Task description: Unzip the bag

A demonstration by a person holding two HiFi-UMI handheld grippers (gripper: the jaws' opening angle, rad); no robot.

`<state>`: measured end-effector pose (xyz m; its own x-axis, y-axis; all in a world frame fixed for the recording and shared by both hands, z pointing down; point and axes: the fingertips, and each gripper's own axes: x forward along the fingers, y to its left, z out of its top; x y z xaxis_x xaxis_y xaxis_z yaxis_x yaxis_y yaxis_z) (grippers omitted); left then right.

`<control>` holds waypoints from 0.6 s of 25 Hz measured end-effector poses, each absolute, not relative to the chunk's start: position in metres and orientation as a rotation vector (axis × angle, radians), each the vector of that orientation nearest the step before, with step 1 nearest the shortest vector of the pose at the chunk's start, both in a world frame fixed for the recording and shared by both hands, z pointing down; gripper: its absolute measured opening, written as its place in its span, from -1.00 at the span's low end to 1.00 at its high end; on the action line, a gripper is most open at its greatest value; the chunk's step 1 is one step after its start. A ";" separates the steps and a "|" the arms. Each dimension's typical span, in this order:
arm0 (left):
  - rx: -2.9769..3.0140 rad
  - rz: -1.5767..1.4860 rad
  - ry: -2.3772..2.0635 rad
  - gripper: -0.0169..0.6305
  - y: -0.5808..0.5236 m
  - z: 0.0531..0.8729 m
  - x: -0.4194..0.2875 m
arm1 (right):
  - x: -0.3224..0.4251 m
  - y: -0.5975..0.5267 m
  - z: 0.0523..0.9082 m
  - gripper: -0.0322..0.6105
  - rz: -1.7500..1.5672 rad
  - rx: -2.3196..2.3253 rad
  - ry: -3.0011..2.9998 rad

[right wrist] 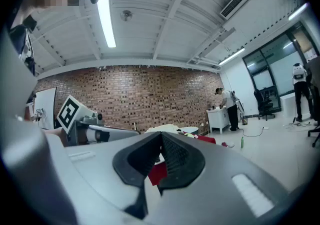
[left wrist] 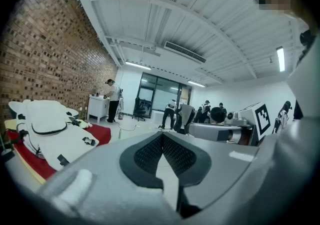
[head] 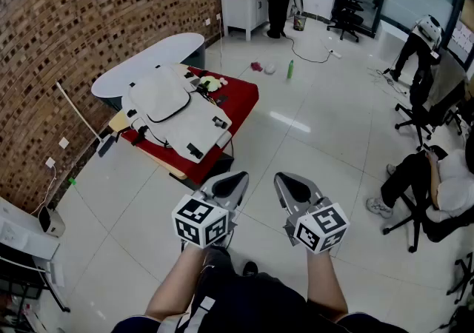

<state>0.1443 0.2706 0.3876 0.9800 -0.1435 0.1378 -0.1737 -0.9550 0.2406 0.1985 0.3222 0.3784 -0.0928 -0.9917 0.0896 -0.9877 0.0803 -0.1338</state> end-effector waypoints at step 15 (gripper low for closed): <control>2.790 0.146 -0.365 -0.95 0.109 0.414 0.132 | 0.194 0.163 0.395 -0.89 -0.276 -2.038 2.449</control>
